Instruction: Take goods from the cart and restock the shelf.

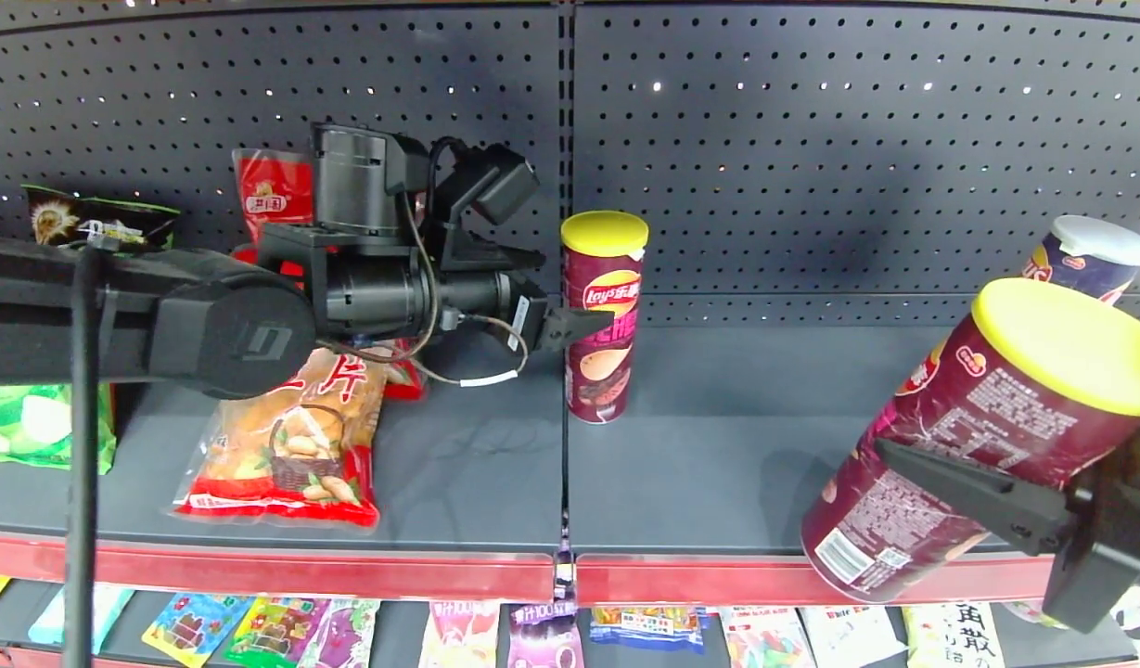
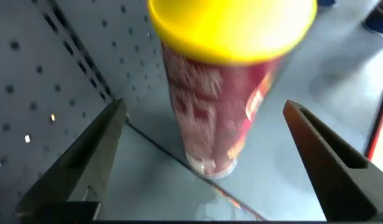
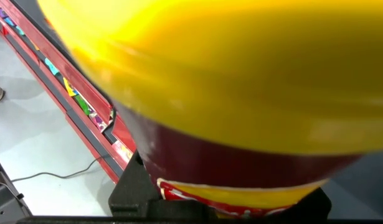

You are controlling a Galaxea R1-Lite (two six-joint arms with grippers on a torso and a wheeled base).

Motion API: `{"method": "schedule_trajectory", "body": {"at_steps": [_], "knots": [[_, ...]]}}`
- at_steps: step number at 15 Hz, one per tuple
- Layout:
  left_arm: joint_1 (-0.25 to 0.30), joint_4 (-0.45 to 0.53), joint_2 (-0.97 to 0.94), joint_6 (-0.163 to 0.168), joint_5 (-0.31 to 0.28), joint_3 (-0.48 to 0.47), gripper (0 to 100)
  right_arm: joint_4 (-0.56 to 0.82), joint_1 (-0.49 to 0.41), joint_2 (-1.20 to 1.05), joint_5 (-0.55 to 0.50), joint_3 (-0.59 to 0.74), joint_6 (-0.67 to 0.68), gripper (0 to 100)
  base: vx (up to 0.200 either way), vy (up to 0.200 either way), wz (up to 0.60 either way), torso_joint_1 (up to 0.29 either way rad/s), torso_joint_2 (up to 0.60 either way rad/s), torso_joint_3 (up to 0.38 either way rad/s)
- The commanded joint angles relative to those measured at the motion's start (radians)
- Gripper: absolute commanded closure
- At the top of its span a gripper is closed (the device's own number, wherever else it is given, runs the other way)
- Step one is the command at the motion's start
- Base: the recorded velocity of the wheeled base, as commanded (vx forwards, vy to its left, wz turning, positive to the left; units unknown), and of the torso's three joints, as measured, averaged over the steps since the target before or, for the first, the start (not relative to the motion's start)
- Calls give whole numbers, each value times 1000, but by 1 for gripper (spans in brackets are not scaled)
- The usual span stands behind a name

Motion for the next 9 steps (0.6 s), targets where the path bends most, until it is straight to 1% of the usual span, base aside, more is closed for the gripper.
{"method": "schedule_trajectory", "body": {"at_steps": [1, 2, 4, 9], "knots": [[-5, 0, 48, 0, 2, -53, 0, 0, -1, 0, 0, -1, 0, 100, 0, 0, 0, 0, 0, 0], [-18, 0, 68, 0, 2, -81, 0, 1, -2, 0, 0, 0, 0, 100, 0, 0, 0, 0, 0, 0], [-22, 1, 90, -1, 1, -104, 0, 1, -2, 0, 0, 0, 0, 100, 0, 0, 0, 0, 0, 0], [-28, 0, 130, -1, 7, -113, 0, 1, -16, 0, 2, 0, 0, 100, 0, 0, 0, 0, 0, 0]]}}
